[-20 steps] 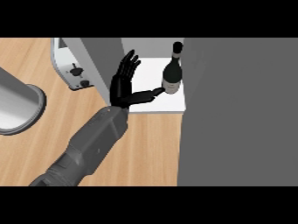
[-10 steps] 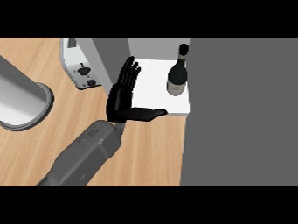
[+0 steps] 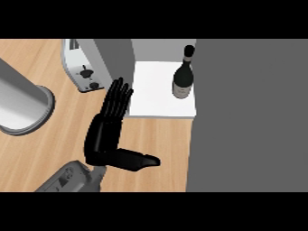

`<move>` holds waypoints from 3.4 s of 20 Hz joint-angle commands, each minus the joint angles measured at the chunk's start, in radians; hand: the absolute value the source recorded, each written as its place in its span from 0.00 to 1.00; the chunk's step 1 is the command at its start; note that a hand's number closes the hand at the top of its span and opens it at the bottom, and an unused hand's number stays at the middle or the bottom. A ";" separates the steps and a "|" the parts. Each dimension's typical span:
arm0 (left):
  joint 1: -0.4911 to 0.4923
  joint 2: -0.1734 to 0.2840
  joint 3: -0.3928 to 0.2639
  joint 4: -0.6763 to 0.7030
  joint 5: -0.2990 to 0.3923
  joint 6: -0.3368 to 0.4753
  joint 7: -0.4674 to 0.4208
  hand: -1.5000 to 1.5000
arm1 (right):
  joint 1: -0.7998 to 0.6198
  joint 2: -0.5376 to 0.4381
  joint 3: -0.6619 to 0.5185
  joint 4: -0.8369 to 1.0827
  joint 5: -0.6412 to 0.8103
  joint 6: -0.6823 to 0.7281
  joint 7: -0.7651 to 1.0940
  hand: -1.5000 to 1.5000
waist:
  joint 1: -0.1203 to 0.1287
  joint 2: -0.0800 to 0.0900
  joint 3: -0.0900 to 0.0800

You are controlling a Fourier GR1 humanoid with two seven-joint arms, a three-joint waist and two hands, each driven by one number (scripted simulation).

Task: Pick up the wine, place it into the cabinet and close the cabinet

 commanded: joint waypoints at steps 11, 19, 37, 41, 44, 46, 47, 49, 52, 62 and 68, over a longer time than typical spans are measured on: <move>0.314 0.146 0.037 -0.420 -0.109 0.073 0.065 0.00 | 0.054 -0.142 0.095 -0.035 -0.022 0.216 0.024 1.00 | -0.005 0.004 -0.001; 0.536 0.288 0.174 -0.609 -0.089 0.046 0.025 0.00 | 0.121 -0.138 0.234 -0.099 -0.146 0.240 0.161 1.00 | -0.003 0.004 -0.002; 1.003 0.444 0.623 -0.675 0.143 -0.392 -0.087 0.00 | -0.233 0.043 0.785 0.015 0.284 -0.160 0.289 1.00 | 0.009 0.001 -0.002; 1.051 0.474 0.731 -0.686 0.192 -0.480 -0.064 0.00 | -0.388 0.043 0.843 0.077 0.347 -0.282 0.355 1.00 | 0.010 0.000 -0.002; 1.059 0.473 0.754 -0.675 0.214 -0.536 -0.050 0.00 | -0.553 0.044 0.795 0.249 0.315 -0.410 0.314 1.00 | 0.021 0.003 -0.002; 1.029 0.499 0.815 -0.695 0.260 -0.511 0.003 0.00 | -0.672 0.043 0.732 0.298 0.248 -0.440 0.349 1.00 | 0.019 0.006 -0.002; 1.056 0.478 0.794 -0.662 0.235 -0.562 -0.024 0.00 | -0.719 0.043 0.721 0.359 0.236 -0.485 0.330 1.00 | 0.027 0.006 -0.002; 1.061 0.450 0.782 -0.670 0.205 -0.564 -0.032 0.00 | -0.766 0.044 0.627 0.481 0.193 -0.428 0.259 1.00 | 0.026 0.010 -0.002; 1.091 0.471 0.855 -0.678 0.252 -0.581 0.025 0.00 | -0.916 0.044 0.619 0.547 0.187 -0.503 0.301 1.00 | 0.025 0.007 -0.002; 1.025 0.436 0.853 -0.730 0.251 -0.551 0.149 0.00 | -1.009 0.020 0.412 0.896 0.184 -0.354 0.072 1.00 | 0.000 0.011 0.000; 0.959 0.384 0.756 -0.719 0.158 -0.532 0.170 0.00 | -1.005 -0.013 0.300 1.053 0.140 -0.292 -0.075 1.00 | -0.003 0.014 0.000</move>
